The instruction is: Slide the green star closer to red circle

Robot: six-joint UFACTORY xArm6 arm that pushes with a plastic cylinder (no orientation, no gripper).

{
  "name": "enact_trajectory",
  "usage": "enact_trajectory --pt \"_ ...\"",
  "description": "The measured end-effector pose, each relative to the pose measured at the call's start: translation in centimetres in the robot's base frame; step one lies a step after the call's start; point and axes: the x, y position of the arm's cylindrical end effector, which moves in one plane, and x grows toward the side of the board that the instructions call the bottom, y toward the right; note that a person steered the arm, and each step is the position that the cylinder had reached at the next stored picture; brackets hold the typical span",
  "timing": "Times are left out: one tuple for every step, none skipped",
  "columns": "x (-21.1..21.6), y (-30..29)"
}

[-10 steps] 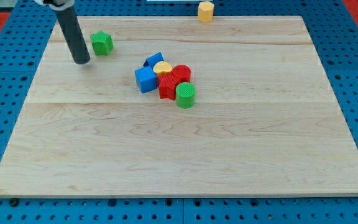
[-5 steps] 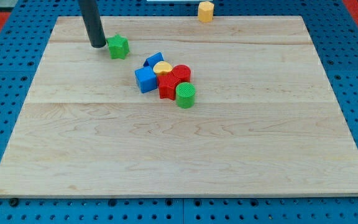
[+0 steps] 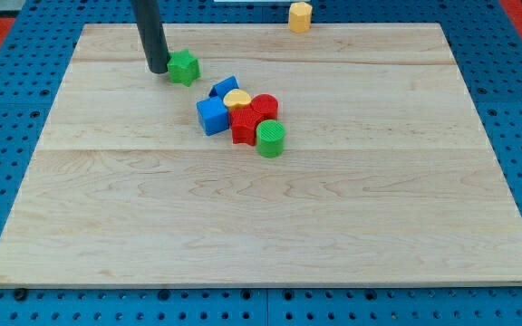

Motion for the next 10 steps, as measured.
enact_trajectory --pt "-0.6 2.3" --pt "-2.2 5.7" --pt "-2.6 8.3" --pt "-2.6 9.7" --pt "-2.0 10.8" --pt "-2.0 13.7" --pt "-1.8 15.4" --pt "-0.8 15.4" --pt "0.0 15.4" --pt "0.9 15.4"
